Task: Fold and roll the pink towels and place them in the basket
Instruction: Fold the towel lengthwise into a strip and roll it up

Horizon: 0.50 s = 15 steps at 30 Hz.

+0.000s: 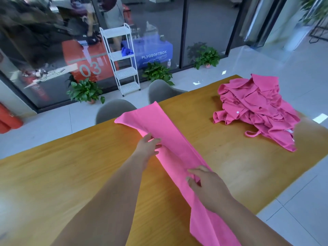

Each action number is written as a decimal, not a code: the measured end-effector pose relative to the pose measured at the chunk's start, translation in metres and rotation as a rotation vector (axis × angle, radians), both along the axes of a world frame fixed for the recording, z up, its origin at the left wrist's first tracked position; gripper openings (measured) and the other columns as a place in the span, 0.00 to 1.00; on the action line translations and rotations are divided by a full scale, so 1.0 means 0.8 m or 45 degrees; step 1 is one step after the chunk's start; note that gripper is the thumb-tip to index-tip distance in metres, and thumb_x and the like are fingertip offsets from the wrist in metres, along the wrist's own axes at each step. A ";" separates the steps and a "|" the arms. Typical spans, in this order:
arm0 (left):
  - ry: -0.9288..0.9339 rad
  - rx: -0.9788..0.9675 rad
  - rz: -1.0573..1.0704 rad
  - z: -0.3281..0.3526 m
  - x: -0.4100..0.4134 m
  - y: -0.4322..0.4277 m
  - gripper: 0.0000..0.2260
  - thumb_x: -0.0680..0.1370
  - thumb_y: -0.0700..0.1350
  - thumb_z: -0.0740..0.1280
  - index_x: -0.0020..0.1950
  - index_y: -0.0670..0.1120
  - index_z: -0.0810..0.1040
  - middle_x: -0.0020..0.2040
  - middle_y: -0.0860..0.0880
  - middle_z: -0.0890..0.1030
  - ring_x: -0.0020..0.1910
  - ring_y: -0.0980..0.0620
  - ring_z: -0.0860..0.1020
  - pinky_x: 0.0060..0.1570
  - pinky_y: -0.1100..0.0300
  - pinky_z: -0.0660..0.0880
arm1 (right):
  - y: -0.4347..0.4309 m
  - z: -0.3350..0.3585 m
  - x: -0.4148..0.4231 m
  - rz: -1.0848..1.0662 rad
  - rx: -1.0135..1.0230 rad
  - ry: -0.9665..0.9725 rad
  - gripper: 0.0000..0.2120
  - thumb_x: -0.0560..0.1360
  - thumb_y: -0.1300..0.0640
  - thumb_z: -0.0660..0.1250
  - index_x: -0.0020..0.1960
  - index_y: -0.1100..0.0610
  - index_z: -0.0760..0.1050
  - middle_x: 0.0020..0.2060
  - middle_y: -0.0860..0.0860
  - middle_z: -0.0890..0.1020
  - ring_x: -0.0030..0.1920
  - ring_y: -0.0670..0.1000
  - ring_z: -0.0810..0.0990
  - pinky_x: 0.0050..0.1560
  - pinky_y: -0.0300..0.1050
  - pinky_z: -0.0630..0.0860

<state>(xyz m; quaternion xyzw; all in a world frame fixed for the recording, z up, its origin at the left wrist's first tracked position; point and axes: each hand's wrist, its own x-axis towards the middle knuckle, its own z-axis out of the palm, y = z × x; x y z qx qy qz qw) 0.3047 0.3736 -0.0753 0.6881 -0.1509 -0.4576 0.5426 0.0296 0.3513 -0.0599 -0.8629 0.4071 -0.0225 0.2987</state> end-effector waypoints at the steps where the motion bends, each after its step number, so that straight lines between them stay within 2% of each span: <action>1: 0.005 0.002 0.015 -0.001 -0.005 -0.012 0.16 0.82 0.44 0.71 0.69 0.49 0.74 0.61 0.48 0.83 0.56 0.49 0.86 0.62 0.45 0.82 | -0.014 -0.001 -0.006 -0.007 0.033 -0.035 0.19 0.85 0.43 0.61 0.74 0.44 0.75 0.61 0.35 0.73 0.49 0.41 0.80 0.60 0.46 0.79; 3: 0.005 0.010 0.042 0.000 -0.018 -0.037 0.21 0.82 0.44 0.72 0.74 0.47 0.73 0.60 0.47 0.84 0.55 0.50 0.86 0.60 0.47 0.82 | -0.040 -0.007 -0.020 -0.018 0.106 -0.079 0.18 0.85 0.44 0.62 0.73 0.43 0.76 0.57 0.33 0.73 0.50 0.40 0.78 0.61 0.46 0.78; 6: -0.021 0.020 0.039 -0.006 -0.041 -0.076 0.20 0.82 0.43 0.71 0.73 0.49 0.73 0.62 0.45 0.84 0.56 0.49 0.86 0.61 0.48 0.82 | -0.077 -0.029 -0.040 -0.044 0.207 -0.122 0.17 0.84 0.46 0.63 0.72 0.42 0.77 0.54 0.33 0.74 0.52 0.39 0.78 0.62 0.45 0.78; 9: -0.095 0.097 -0.048 -0.028 -0.066 -0.106 0.33 0.80 0.47 0.72 0.83 0.53 0.63 0.74 0.49 0.77 0.64 0.48 0.82 0.67 0.45 0.78 | -0.113 -0.064 -0.061 -0.071 0.307 -0.104 0.17 0.85 0.48 0.63 0.73 0.45 0.77 0.58 0.37 0.76 0.56 0.40 0.79 0.65 0.43 0.76; 10: -0.155 0.133 -0.107 -0.039 -0.077 -0.111 0.35 0.80 0.48 0.71 0.84 0.55 0.61 0.78 0.52 0.72 0.67 0.49 0.79 0.68 0.49 0.77 | -0.124 -0.078 -0.069 -0.065 0.347 -0.060 0.17 0.85 0.49 0.62 0.73 0.46 0.77 0.61 0.39 0.76 0.59 0.41 0.78 0.67 0.43 0.74; 11: -0.223 0.170 -0.169 -0.048 -0.091 -0.111 0.34 0.81 0.48 0.70 0.85 0.56 0.59 0.80 0.54 0.68 0.66 0.52 0.77 0.65 0.56 0.78 | -0.133 -0.091 -0.077 -0.055 0.391 -0.006 0.18 0.86 0.49 0.62 0.74 0.47 0.76 0.64 0.42 0.76 0.62 0.44 0.78 0.68 0.43 0.72; 13: -0.323 0.232 -0.265 -0.067 -0.122 -0.096 0.32 0.83 0.44 0.68 0.85 0.57 0.60 0.79 0.54 0.68 0.57 0.58 0.77 0.47 0.68 0.79 | -0.141 -0.112 -0.094 -0.047 0.460 0.061 0.18 0.86 0.50 0.62 0.74 0.48 0.76 0.64 0.44 0.76 0.65 0.46 0.78 0.68 0.40 0.70; 14: -0.397 0.249 -0.293 -0.077 -0.136 -0.083 0.31 0.84 0.43 0.67 0.84 0.58 0.61 0.79 0.53 0.69 0.53 0.60 0.78 0.43 0.69 0.78 | -0.142 -0.118 -0.100 -0.046 0.473 0.058 0.17 0.86 0.50 0.62 0.73 0.48 0.77 0.63 0.45 0.76 0.64 0.46 0.78 0.67 0.39 0.70; 15: -0.492 0.264 -0.320 -0.083 -0.149 -0.067 0.30 0.83 0.42 0.66 0.83 0.59 0.63 0.79 0.54 0.71 0.54 0.62 0.78 0.47 0.68 0.79 | -0.143 -0.122 -0.106 -0.041 0.474 0.039 0.16 0.86 0.51 0.63 0.72 0.48 0.78 0.62 0.45 0.76 0.63 0.45 0.78 0.65 0.37 0.70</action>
